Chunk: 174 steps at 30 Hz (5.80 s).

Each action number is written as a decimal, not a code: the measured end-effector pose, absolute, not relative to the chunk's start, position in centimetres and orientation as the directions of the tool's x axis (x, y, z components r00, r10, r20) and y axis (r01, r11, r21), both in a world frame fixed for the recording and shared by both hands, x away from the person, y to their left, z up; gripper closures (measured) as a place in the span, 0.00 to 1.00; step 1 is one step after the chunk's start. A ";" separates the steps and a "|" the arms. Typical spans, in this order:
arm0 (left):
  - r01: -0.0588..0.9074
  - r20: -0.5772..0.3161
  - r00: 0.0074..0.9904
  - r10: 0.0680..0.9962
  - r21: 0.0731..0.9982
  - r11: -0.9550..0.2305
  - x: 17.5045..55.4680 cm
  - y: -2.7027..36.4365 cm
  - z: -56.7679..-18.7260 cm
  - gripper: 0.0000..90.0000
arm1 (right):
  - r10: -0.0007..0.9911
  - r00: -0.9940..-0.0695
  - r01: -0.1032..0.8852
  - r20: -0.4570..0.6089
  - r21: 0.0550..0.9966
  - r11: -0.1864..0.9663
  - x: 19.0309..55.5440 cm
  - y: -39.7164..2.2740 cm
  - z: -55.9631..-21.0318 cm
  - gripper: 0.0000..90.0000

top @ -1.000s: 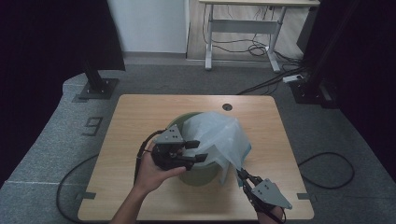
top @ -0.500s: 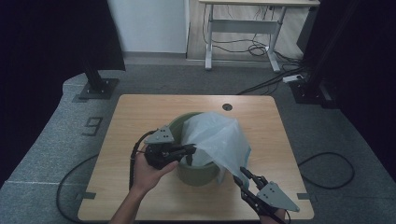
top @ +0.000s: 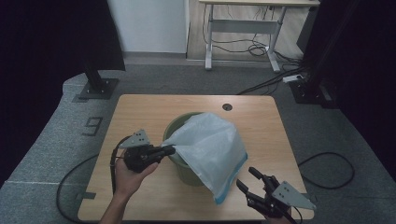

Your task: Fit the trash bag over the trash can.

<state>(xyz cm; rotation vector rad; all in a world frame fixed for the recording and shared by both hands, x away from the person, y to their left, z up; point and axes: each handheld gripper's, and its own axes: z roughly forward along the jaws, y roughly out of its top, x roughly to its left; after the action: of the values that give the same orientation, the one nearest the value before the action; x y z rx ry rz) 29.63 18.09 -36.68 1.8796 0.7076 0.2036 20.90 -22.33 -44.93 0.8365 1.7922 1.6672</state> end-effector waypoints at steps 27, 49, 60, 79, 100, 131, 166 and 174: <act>0.479 -0.266 0.691 0.672 0.865 -0.150 31.6 24.1 -38.3 1.00 | 0.793 -0.608 0.115 -0.026 0.986 0.120 26.4 -23.1 -48.3 0.32; 0.424 -0.258 0.755 0.604 0.893 -0.149 30.7 24.0 -37.6 0.70 | 0.864 -0.502 0.073 -0.036 0.994 0.084 27.4 -22.8 -46.0 0.96; 0.354 -0.190 0.795 0.576 0.916 -0.188 28.6 24.6 -35.0 0.43 | 0.881 -0.472 0.092 0.001 0.995 0.048 27.5 -23.7 -44.5 0.98; 0.337 -0.137 0.851 0.506 0.883 -0.327 29.3 15.7 -33.6 0.45 | 0.861 -0.507 0.066 -0.036 0.994 0.081 27.1 -21.9 -43.0 0.98; 0.398 -0.169 0.853 0.493 0.822 -0.407 31.6 10.4 -35.9 0.48 | 0.832 -0.550 0.014 -0.070 0.996 0.092 26.1 -20.4 -41.7 0.98; 0.334 -0.151 0.893 0.424 0.854 -0.399 30.0 7.9 -35.9 0.33 | 0.813 -0.573 -0.017 -0.099 0.994 0.109 25.1 -19.5 -41.6 0.98; 0.327 -0.179 0.898 0.401 0.883 -0.337 30.4 7.6 -36.1 1.00 | 0.817 -0.570 -0.009 -0.089 0.995 0.102 25.3 -20.2 -41.7 0.98; 0.340 -0.214 0.880 0.425 0.907 -0.247 31.4 9.2 -35.2 1.00 | 0.824 -0.558 -0.007 -0.101 0.993 0.117 25.6 -20.5 -42.0 0.98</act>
<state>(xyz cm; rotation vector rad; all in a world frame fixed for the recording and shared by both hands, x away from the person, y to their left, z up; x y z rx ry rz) 31.38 9.16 -35.20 1.8563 0.5707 0.0879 25.62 -20.45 -41.95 0.8018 1.7035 1.5195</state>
